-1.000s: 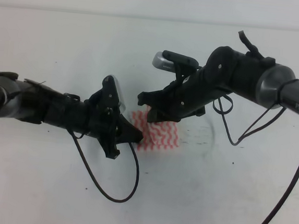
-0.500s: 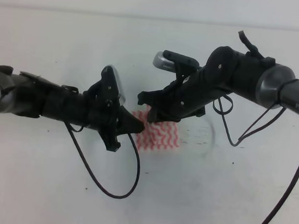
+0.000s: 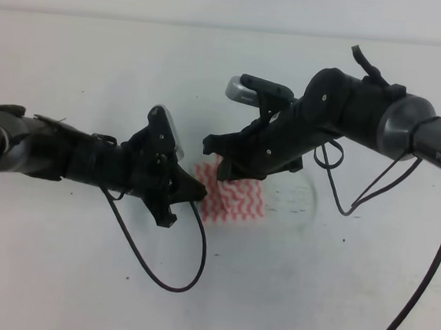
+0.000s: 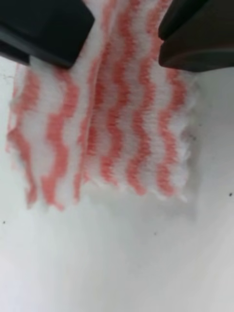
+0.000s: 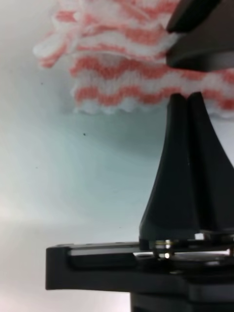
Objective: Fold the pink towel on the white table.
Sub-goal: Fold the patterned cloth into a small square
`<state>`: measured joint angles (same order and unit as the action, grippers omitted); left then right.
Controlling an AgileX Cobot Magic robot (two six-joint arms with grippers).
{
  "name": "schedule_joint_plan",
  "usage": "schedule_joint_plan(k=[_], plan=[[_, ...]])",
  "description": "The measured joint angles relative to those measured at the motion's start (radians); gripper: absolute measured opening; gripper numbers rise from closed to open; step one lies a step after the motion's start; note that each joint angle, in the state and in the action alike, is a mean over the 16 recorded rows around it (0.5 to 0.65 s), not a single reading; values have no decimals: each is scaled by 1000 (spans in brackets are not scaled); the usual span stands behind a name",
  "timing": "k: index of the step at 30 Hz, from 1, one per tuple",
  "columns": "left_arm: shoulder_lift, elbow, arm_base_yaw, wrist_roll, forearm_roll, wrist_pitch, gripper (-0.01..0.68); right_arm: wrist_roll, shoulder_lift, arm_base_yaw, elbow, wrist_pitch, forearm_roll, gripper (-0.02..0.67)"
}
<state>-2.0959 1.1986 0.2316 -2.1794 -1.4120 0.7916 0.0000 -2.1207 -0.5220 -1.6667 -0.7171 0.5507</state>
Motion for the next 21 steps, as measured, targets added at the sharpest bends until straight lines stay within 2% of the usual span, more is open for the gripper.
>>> schedule_joint_plan(k=[10,21], plan=[[-7,0,0,-1,-7,1,-4,0,-1,0,0,-5,24,10],[-7,0,0,-2,-12,1,-4,-22,0,2,0,-4,83,142]])
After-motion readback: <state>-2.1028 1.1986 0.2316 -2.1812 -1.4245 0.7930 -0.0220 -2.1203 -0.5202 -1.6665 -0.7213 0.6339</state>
